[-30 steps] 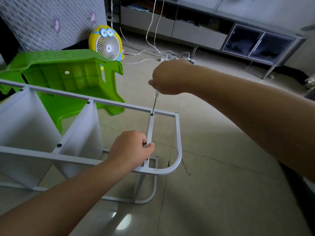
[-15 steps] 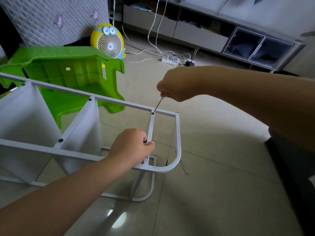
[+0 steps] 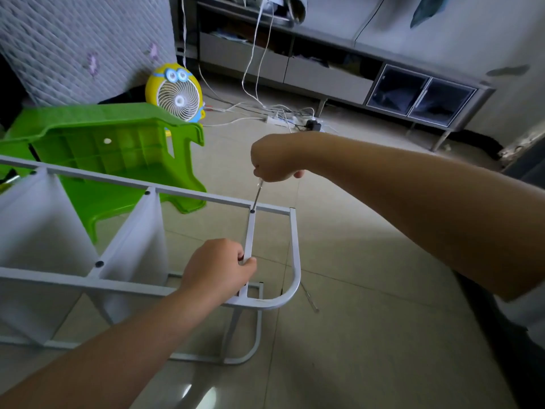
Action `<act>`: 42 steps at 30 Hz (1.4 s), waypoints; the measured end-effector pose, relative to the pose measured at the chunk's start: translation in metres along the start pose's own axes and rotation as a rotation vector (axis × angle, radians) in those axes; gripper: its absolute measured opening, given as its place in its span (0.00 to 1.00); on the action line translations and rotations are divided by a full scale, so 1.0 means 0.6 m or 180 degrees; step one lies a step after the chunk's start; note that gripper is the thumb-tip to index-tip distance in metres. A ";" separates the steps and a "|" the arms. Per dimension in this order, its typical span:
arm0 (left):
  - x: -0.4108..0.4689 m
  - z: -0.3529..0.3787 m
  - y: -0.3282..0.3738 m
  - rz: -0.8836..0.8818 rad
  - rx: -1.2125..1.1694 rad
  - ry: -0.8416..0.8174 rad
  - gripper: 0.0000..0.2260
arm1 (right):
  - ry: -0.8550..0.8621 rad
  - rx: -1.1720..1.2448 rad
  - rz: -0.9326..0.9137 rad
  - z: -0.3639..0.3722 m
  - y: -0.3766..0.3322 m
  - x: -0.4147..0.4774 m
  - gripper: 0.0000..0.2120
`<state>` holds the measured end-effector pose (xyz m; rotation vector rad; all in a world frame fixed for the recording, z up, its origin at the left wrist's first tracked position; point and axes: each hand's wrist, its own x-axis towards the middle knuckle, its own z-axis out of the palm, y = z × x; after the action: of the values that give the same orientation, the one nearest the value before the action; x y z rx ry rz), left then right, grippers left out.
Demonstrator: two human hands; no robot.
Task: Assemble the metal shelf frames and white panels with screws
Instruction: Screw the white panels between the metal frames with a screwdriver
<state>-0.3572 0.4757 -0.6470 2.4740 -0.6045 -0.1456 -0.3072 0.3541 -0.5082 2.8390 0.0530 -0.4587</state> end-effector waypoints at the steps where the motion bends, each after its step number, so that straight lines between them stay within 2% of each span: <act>1: 0.000 0.000 0.000 -0.0010 0.0002 -0.0010 0.16 | 0.0000 -0.0007 -0.0002 0.000 -0.002 -0.003 0.13; 6: -0.001 -0.005 0.011 -0.0077 0.0262 -0.0060 0.19 | 0.0192 -0.0006 0.0052 0.013 0.001 -0.016 0.17; 10: 0.004 -0.007 0.029 -0.0131 0.0828 -0.0124 0.16 | 0.0672 0.0334 0.0006 0.037 0.046 -0.038 0.15; 13: 0.022 -0.009 0.039 -0.0126 0.1071 -0.0224 0.14 | 0.1270 0.0878 0.0312 0.070 0.096 -0.051 0.15; 16: 0.045 -0.009 0.049 -0.0239 0.1198 -0.0246 0.09 | 0.1513 0.1750 0.0793 0.155 0.140 -0.058 0.14; 21: 0.065 0.005 0.055 -0.0213 0.1482 -0.0186 0.13 | 0.1247 0.2515 0.1663 0.369 0.167 -0.054 0.13; 25: 0.071 0.012 0.050 -0.0186 0.1482 -0.0096 0.10 | 0.0710 0.2312 0.2143 0.548 0.138 -0.065 0.11; 28: 0.080 0.017 0.050 -0.0368 0.1315 -0.0031 0.14 | 0.0455 0.2115 0.2257 0.632 0.105 -0.078 0.10; 33: 0.094 0.026 0.053 -0.0469 0.1123 0.0103 0.16 | 0.0162 0.2008 0.2623 0.699 0.078 -0.104 0.07; 36: 0.095 0.028 0.047 -0.0434 0.1182 0.0134 0.17 | -0.0156 0.1967 0.2636 0.715 0.067 -0.103 0.08; 39: 0.096 0.026 0.048 -0.0437 0.1165 0.0099 0.17 | -0.0045 0.1940 0.2528 0.702 0.063 -0.082 0.10; 42: 0.099 0.022 0.052 -0.0476 0.1203 -0.0054 0.17 | 0.0258 0.2046 0.2108 0.673 0.055 -0.036 0.09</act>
<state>-0.3195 0.4190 -0.6385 2.8878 -0.4890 -0.1188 -0.4484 0.2155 -0.8627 3.1975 -1.1711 -0.2296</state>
